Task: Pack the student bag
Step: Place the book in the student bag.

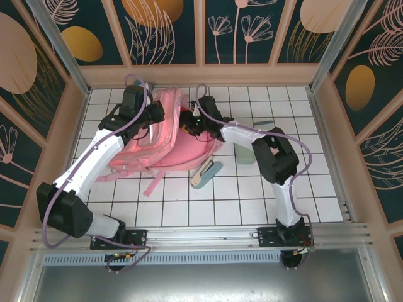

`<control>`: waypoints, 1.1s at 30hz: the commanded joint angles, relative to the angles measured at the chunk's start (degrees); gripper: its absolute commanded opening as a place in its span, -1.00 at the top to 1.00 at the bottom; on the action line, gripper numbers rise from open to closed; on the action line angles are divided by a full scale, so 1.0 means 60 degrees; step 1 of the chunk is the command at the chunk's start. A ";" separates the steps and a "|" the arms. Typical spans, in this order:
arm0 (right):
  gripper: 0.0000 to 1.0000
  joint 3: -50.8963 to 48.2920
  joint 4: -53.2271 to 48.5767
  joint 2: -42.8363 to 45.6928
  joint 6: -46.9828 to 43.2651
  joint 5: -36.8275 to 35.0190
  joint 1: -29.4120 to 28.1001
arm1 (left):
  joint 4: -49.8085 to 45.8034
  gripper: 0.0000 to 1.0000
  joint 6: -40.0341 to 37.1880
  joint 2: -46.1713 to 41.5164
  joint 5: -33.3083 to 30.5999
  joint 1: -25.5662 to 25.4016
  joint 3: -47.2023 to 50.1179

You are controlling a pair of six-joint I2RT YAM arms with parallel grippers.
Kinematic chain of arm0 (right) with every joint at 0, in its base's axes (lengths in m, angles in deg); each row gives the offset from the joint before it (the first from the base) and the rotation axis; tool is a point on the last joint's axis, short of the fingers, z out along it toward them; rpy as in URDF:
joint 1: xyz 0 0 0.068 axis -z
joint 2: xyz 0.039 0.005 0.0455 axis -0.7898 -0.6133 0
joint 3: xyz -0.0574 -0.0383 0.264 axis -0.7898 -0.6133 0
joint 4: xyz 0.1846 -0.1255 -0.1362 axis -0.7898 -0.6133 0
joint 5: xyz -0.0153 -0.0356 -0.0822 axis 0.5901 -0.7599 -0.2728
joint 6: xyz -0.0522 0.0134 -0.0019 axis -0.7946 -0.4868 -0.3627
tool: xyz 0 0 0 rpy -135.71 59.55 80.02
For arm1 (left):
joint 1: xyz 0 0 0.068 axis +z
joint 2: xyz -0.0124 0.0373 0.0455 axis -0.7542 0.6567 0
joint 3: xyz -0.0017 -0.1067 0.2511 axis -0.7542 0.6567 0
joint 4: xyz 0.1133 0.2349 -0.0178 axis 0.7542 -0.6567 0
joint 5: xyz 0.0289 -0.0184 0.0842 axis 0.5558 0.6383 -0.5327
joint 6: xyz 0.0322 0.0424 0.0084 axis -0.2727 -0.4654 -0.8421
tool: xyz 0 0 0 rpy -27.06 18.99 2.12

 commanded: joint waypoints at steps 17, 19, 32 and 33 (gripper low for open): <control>0.32 0.0618 -0.0228 -0.0880 -0.0064 0.0771 -0.0313 | 0.0995 1.00 0.0247 -0.0198 0.0306 0.0154 -0.0152; 0.45 0.0777 -0.0186 -0.1113 0.0094 0.0821 -0.0371 | 0.1002 1.00 0.0253 -0.0195 0.0344 0.0157 -0.0145; 0.57 0.3038 -0.0688 -0.2580 0.0206 0.1436 -0.0711 | 0.1185 1.00 0.0423 -0.0211 0.0510 0.0165 0.0053; 0.55 0.3048 -0.0723 -0.2556 0.0168 0.1478 -0.0694 | 0.1185 1.00 0.0402 -0.0237 0.0486 0.0155 0.0082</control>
